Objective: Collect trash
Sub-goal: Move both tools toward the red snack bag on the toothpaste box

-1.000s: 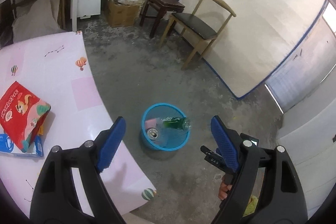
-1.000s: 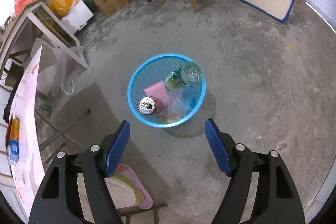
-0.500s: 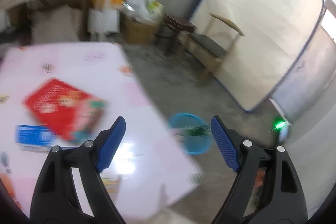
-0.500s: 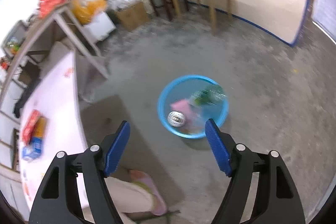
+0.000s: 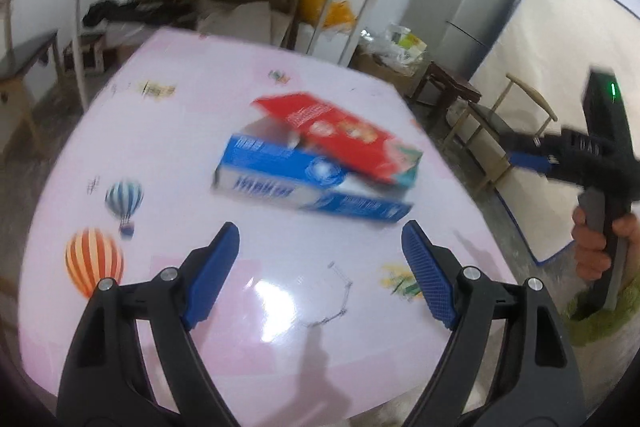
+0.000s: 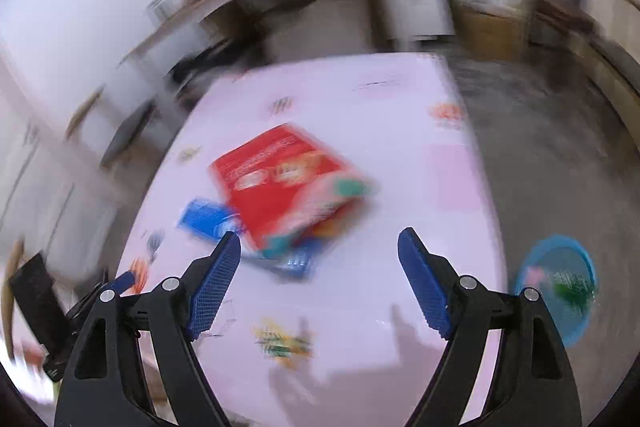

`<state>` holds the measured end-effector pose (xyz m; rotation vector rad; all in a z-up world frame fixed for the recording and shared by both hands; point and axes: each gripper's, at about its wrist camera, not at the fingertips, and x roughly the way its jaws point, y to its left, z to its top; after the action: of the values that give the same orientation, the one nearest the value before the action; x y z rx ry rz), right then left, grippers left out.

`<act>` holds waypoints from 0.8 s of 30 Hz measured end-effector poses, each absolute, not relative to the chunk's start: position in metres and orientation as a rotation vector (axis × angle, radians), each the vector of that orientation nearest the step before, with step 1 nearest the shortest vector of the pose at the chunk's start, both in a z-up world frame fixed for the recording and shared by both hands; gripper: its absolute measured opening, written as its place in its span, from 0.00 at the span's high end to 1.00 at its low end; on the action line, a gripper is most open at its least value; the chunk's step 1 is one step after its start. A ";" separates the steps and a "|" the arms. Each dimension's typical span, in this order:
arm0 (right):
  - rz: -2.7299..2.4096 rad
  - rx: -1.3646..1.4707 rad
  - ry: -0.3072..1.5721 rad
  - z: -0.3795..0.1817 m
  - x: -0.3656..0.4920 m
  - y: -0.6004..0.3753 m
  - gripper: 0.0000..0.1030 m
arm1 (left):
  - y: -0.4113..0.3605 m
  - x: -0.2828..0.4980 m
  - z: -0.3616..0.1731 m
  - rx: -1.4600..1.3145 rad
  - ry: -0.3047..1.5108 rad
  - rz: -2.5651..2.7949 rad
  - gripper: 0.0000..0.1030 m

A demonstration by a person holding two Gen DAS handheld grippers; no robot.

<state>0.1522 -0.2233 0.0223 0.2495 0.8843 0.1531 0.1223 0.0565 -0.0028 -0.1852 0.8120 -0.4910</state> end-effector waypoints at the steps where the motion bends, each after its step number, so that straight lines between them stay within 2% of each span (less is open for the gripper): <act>1: 0.213 0.215 0.899 0.021 0.162 -0.203 0.24 | 0.062 0.121 -0.010 -0.184 0.820 -0.486 0.23; 10: 0.466 -0.052 1.034 -0.009 0.202 -0.081 0.26 | 0.070 0.105 -0.052 -0.136 0.867 -0.505 0.28; 17: 0.443 -0.113 1.104 -0.030 0.216 -0.074 0.26 | 0.067 0.097 -0.062 -0.125 0.889 -0.522 0.32; 24: 0.414 -0.017 1.025 -0.002 0.214 -0.101 0.26 | 0.066 0.101 -0.058 -0.119 0.877 -0.521 0.32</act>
<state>0.2143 -0.1012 -0.0021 -0.0167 1.0250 0.4141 0.1006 0.0656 -0.0580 -0.1188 0.8774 -0.5211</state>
